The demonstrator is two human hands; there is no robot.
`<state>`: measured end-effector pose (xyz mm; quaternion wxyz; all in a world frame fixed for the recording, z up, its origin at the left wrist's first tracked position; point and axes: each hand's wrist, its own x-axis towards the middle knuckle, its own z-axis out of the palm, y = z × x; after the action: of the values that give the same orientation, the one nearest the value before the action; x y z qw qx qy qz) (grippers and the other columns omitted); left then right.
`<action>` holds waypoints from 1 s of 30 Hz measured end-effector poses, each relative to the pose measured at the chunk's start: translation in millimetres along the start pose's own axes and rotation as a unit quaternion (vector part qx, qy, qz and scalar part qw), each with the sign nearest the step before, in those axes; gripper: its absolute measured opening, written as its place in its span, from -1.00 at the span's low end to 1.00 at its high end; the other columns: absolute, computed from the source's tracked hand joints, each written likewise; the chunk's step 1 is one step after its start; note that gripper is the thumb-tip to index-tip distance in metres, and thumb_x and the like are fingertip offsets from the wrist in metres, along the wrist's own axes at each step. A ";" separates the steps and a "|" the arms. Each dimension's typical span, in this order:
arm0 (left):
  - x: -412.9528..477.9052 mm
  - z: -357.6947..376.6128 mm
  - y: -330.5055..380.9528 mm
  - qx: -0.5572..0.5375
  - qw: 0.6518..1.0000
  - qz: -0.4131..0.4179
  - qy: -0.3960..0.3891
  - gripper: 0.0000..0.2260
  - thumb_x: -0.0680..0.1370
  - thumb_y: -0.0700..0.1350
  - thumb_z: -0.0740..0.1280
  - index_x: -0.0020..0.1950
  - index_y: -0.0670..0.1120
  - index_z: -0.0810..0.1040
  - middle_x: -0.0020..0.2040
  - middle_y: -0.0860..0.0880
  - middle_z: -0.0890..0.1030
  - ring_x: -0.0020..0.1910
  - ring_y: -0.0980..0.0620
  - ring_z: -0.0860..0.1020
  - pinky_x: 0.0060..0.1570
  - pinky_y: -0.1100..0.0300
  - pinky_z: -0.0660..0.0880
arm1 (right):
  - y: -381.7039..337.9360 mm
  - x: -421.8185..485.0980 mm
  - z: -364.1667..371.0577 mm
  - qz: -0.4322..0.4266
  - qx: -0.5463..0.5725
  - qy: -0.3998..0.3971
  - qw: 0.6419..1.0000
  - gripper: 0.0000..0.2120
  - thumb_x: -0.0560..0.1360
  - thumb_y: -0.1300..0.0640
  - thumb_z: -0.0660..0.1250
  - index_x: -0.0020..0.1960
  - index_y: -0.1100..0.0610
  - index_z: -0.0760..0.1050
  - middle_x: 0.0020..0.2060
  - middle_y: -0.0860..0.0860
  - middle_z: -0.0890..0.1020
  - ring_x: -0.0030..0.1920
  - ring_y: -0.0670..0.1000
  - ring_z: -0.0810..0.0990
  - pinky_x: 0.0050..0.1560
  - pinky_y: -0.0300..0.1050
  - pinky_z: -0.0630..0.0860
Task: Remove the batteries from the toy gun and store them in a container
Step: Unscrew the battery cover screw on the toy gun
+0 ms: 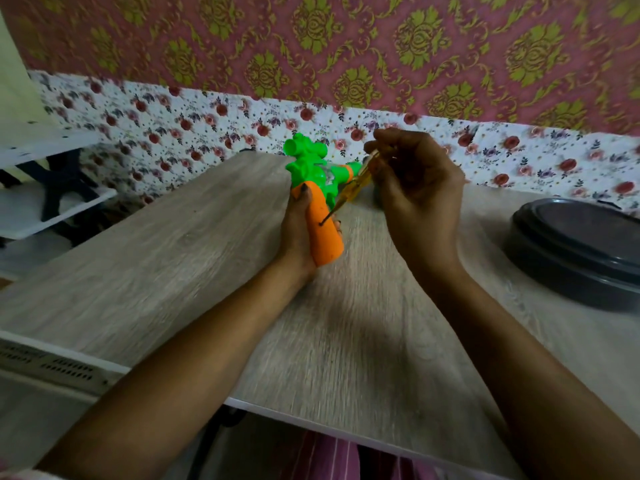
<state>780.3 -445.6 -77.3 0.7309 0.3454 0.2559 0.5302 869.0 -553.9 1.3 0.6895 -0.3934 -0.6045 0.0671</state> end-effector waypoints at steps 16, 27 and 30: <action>2.4 0.4 -7.0 -0.019 0.999 0.050 -0.010 -0.60 0.56 0.14 0.15 0.27 -0.09 0.41 -0.17 -0.09 0.48 -0.23 0.00 0.47 -0.12 0.13 0.42 | -2.0 8.2 18.5 -0.026 -0.023 -0.024 0.999 -0.74 0.46 0.28 0.33 0.15 0.22 0.55 -0.05 0.13 0.64 -0.08 -0.03 0.64 0.00 -0.22 0.57; -2.9 7.0 -11.0 -0.004 0.993 0.093 -0.076 -0.44 0.52 0.06 0.17 0.50 -0.09 0.22 0.39 -0.15 0.42 0.19 -0.02 0.50 0.14 0.06 0.43 | -5.1 5.0 30.4 -0.037 0.035 0.008 0.999 -0.74 0.43 0.29 0.38 0.07 0.05 0.51 -0.08 0.18 0.57 -0.10 -0.01 0.59 -0.13 -0.36 0.50; -1.4 8.1 -13.8 0.003 0.991 0.103 -0.082 -0.38 0.48 0.10 0.22 0.50 -0.06 0.21 0.43 -0.16 0.37 0.31 -0.11 0.44 0.25 -0.07 0.40 | -3.4 2.5 28.6 -0.039 0.068 0.023 0.997 -0.71 0.45 0.35 0.33 0.10 0.08 0.48 -0.10 0.06 0.61 -0.08 -0.11 0.60 -0.04 -0.28 0.53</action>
<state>794.1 -451.5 -82.9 0.6900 0.4146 0.1600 0.5713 843.1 -541.6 4.2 0.7305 -0.3234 -0.5973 0.0717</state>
